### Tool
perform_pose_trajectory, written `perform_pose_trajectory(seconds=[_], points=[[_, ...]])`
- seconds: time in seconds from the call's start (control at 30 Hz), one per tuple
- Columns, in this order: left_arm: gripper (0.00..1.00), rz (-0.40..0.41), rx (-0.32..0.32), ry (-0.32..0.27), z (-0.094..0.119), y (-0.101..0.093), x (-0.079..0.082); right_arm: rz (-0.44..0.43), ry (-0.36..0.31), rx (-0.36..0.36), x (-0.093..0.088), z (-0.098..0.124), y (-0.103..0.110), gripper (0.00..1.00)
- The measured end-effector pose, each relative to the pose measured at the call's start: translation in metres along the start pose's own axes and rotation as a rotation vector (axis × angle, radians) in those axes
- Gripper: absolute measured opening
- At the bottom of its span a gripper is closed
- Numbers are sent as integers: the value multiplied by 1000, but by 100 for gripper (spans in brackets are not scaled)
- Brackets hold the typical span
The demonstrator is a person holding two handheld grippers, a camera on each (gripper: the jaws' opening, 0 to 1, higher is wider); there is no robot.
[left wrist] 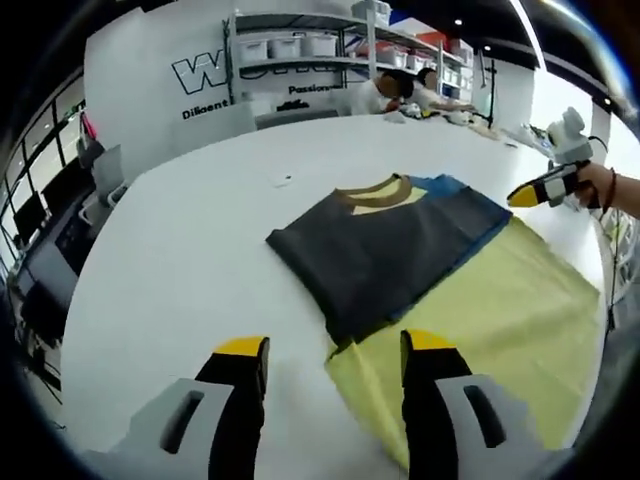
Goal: Fold the garment on the visible template until the final outline fits inside the template.
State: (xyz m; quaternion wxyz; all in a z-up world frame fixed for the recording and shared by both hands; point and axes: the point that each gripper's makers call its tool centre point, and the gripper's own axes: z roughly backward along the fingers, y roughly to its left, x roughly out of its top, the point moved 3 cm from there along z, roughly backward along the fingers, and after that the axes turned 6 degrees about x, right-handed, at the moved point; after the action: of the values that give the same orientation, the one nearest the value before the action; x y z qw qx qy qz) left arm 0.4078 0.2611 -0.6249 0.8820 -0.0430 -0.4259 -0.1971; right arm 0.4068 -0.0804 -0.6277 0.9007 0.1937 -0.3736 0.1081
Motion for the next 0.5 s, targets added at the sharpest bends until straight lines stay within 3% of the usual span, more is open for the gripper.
perform_pose_trajectory(seconds=[0.3, 0.33, 0.5], points=[[70, 26, -5, 34, 17, -6, -4, 18, 18, 46, -11, 10, 15, 67], [71, 59, 3, 37, 22, -6, -5, 16, 30, 58, -15, 12, 19, 68], [78, 56, 15, 58, 33, -7, -12, 24, 40, 72, -25, 20, 24, 71]])
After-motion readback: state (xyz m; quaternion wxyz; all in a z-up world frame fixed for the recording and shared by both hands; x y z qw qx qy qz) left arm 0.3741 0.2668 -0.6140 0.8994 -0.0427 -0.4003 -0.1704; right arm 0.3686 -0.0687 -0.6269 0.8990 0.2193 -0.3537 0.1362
